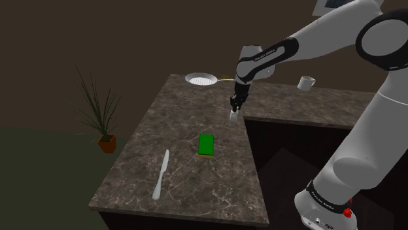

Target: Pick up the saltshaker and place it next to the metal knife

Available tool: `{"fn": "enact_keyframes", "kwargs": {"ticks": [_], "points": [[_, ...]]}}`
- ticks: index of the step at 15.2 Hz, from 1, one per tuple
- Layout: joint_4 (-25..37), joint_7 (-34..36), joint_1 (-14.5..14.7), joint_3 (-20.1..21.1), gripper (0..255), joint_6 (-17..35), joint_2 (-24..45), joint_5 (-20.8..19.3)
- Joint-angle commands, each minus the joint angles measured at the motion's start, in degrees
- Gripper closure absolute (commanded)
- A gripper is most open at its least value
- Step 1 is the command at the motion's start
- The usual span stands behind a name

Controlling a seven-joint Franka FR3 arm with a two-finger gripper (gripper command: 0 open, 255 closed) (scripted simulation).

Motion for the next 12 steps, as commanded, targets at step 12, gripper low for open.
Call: {"fn": "enact_keyframes", "kwargs": {"ticks": [12], "points": [[5.1,0.9,0.0,0.0,255,-9.7,-4.6,-1.1]]}}
